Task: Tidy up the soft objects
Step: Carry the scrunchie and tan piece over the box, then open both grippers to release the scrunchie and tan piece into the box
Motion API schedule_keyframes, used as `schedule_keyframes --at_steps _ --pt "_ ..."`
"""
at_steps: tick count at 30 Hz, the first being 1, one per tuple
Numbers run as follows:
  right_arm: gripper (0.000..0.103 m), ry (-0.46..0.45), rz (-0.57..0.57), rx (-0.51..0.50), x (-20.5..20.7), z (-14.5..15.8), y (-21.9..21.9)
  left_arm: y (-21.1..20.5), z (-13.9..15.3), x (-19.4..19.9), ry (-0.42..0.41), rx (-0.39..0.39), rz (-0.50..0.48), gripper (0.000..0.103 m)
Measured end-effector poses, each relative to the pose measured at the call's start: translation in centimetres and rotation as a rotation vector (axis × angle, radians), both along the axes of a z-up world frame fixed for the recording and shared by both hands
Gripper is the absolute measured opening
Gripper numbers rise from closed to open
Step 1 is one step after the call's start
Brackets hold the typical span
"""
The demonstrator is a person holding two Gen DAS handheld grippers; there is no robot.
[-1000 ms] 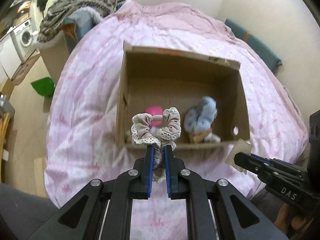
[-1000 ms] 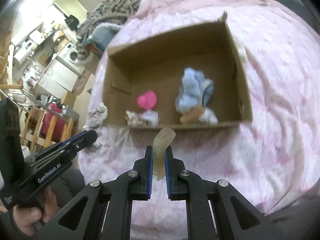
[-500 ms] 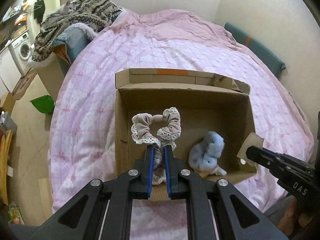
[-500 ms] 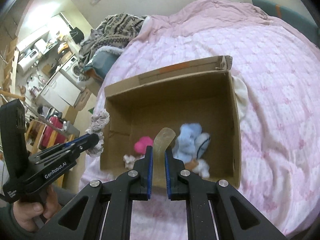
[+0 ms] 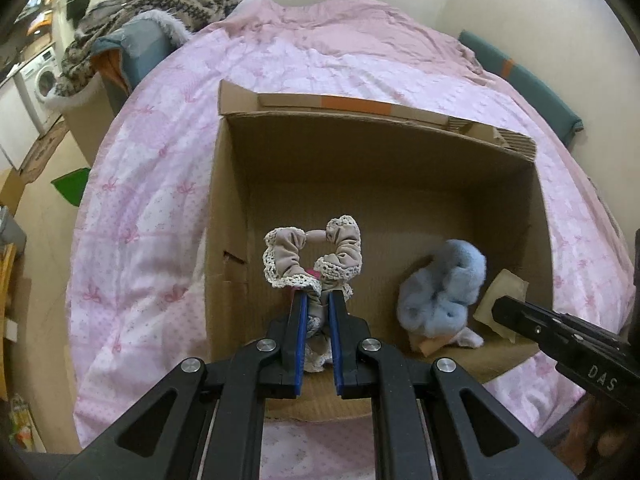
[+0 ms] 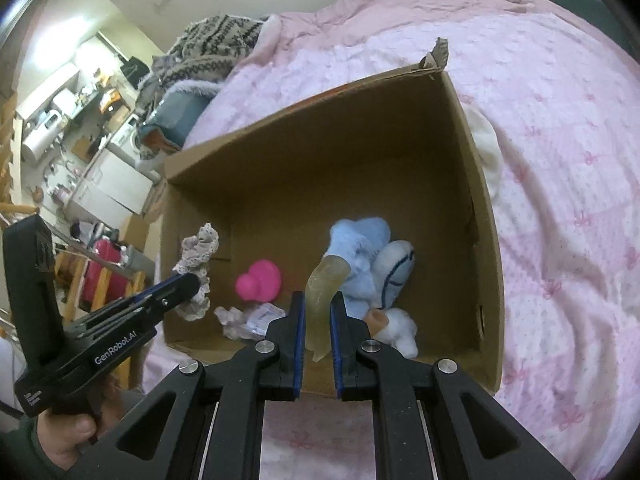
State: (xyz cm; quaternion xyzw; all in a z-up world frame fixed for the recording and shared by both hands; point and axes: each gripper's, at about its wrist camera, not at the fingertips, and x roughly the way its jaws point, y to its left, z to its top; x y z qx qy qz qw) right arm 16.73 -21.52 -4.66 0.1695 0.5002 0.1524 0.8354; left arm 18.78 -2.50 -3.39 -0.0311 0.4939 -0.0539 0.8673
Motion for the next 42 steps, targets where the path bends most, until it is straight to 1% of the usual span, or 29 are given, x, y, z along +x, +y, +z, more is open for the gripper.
schedule_keyframes --at_steps 3,7,8,14,17,19,21,25,26,28,29,30,31,33,34,37,39,42 --pt "0.013 0.002 0.011 -0.021 0.3 -0.3 0.6 0.0 -0.2 0.1 -0.001 -0.011 0.001 0.010" --pt "0.015 -0.003 0.019 -0.040 0.6 -0.4 0.9 -0.4 -0.4 0.2 -0.011 -0.002 -0.017 0.010" --pt "0.017 -0.003 0.018 -0.041 0.5 -0.6 0.7 -0.5 -0.5 0.3 -0.012 0.001 -0.022 0.010" --pt "0.017 0.014 0.000 -0.030 0.8 -1.0 0.2 -1.1 -0.8 0.4 -0.016 -0.009 -0.045 0.010" --pt "0.023 0.017 0.000 -0.020 0.9 -1.1 0.0 -1.4 -0.9 0.2 -0.019 0.003 -0.055 0.010" --pt "0.023 0.016 0.001 -0.015 0.9 -1.0 0.1 -1.4 -1.0 0.2 -0.016 -0.003 -0.054 0.010" --pt "0.027 0.011 -0.001 -0.009 0.8 -0.9 0.1 -1.3 -1.0 0.1 -0.015 -0.006 -0.052 0.012" --pt "0.029 0.002 -0.007 0.010 0.8 -0.6 -0.1 -1.3 -0.9 0.0 -0.019 -0.004 -0.054 0.013" --pt "0.033 0.001 -0.009 0.007 0.7 -0.6 -0.1 -1.3 -0.8 -0.1 -0.019 -0.005 -0.054 0.013" --pt "0.050 -0.011 -0.016 0.010 0.5 -0.3 -0.2 -1.4 -0.8 -0.2 -0.021 -0.011 -0.059 0.014" --pt "0.069 -0.025 -0.022 0.012 0.4 -0.1 -0.3 -1.4 -0.6 -0.3 -0.026 -0.013 -0.062 0.016" --pt "0.074 -0.041 -0.031 0.006 0.3 0.1 -0.4 -1.4 -0.5 -0.3 -0.033 -0.012 -0.063 0.019" --pt "0.074 -0.053 -0.037 -0.002 0.2 0.4 -0.5 -1.4 -0.3 -0.4 -0.038 -0.012 -0.062 0.021" --pt "0.074 -0.066 -0.045 -0.003 0.2 0.8 -0.6 -1.4 0.2 -0.6 -0.059 -0.012 -0.053 0.036" --pt "0.074 -0.072 -0.048 0.000 0.2 1.0 -0.7 -1.3 0.4 -0.7 -0.069 -0.009 -0.048 0.039" --pt "0.074 -0.088 -0.059 -0.010 -0.1 1.5 -0.8 -1.3 1.6 -1.6 -0.135 0.033 -0.028 0.040" --pt "0.075 -0.123 -0.067 -0.026 -0.5 2.2 -0.9 -1.3 2.2 -2.0 -0.156 0.064 -0.016 0.040" --pt "0.078 -0.168 -0.072 -0.041 -1.3 3.3 -1.1 -0.8 3.2 -2.6 -0.183 0.063 0.002 0.040"
